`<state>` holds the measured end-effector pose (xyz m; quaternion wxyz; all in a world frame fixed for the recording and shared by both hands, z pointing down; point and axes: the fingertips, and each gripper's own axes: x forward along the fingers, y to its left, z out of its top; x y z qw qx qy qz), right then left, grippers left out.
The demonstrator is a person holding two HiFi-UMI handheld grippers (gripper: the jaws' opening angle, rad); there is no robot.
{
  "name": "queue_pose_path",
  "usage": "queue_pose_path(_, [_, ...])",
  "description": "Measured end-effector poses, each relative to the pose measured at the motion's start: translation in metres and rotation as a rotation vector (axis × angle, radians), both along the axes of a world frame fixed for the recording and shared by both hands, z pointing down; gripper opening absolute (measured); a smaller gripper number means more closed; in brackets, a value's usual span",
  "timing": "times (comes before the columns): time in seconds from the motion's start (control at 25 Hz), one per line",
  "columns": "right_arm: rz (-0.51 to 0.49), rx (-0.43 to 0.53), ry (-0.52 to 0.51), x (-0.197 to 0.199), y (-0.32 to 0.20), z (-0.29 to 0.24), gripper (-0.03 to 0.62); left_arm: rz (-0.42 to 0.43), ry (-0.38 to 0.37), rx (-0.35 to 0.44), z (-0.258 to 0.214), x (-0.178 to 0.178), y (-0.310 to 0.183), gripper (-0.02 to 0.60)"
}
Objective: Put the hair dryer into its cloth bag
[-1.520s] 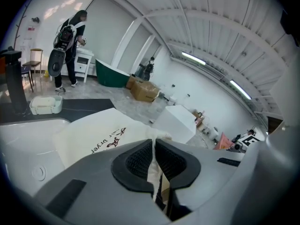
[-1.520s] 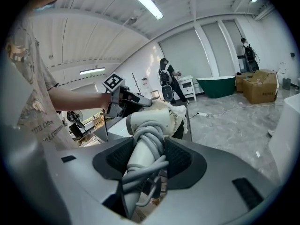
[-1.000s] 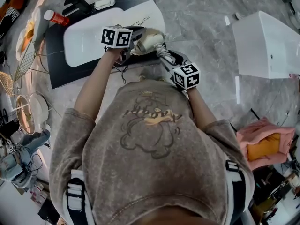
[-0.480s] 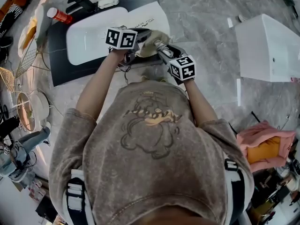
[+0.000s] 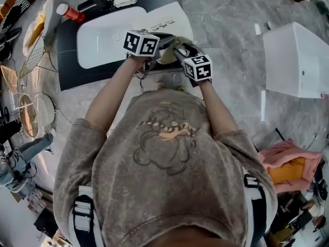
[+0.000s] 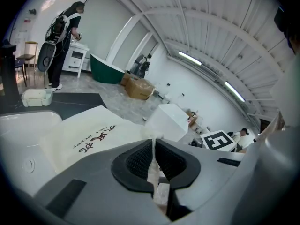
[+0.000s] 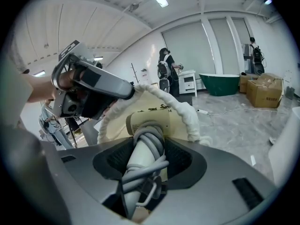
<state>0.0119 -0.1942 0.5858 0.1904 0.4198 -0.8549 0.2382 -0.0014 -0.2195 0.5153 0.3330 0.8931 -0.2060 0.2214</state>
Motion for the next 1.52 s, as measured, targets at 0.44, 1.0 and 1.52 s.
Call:
queue_pose_path(0.44, [-0.035, 0.058, 0.044, -0.014, -0.023, 0.006, 0.212, 0.002, 0.012, -0.026, -0.002, 0.005, 0.004, 0.037])
queue_pose_path(1.0, [-0.052, 0.026, 0.048, -0.019, -0.019, 0.028, 0.222, 0.002, 0.005, -0.042, 0.006, 0.007, 0.005, 0.037])
queue_pose_path(1.52, [-0.027, 0.011, 0.051, -0.013, -0.014, 0.028, 0.253, -0.001, 0.026, -0.045, 0.007, 0.007, 0.002, 0.037])
